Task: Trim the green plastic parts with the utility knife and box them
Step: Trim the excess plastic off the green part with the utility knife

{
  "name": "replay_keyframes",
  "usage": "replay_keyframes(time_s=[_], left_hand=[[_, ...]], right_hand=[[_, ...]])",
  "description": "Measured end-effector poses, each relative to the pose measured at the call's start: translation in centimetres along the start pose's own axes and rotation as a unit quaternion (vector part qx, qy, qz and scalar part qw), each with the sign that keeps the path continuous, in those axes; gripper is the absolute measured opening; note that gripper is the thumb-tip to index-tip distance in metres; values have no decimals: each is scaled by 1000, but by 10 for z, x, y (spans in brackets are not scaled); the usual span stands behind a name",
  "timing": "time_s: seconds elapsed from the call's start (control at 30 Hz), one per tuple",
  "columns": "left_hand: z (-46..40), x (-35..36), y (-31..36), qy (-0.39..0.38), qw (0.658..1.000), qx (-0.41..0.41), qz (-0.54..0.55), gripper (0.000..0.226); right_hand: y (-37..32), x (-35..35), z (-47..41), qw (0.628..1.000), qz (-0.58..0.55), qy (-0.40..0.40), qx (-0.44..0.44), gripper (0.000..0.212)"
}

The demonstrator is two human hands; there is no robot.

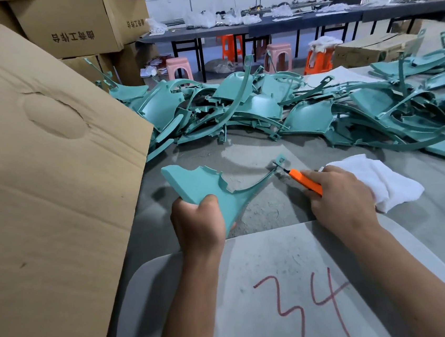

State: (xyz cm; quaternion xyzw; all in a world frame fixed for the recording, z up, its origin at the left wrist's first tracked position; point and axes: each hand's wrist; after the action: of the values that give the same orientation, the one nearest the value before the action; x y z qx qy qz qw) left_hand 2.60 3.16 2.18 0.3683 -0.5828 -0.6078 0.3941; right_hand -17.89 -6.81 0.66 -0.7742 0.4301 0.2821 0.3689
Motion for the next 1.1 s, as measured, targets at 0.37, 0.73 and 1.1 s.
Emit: replay_keyframes(time_s=[0.37, 0.73, 1.1], left_hand=[[1, 0, 1, 41, 990, -121, 61, 18], [-2, -3, 9, 32, 976, -187, 107, 28], [6, 2, 7, 54, 996, -60, 26, 18]], right_hand=[[-43, -12, 20, 980, -107, -65, -156, 37], [-17, -6, -5, 997, 6, -53, -49, 17], [-26, -18, 11, 987, -113, -1, -114, 29]])
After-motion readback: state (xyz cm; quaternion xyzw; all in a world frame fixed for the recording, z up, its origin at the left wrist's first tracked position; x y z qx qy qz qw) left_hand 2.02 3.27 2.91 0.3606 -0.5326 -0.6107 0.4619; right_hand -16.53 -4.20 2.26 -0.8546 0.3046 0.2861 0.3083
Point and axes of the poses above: each hand's wrist, its own z-axis away from the middle knuckle, its own x-axis out of the palm, y = z × x, and after that the axes turned 13 degrees about y, right-handed
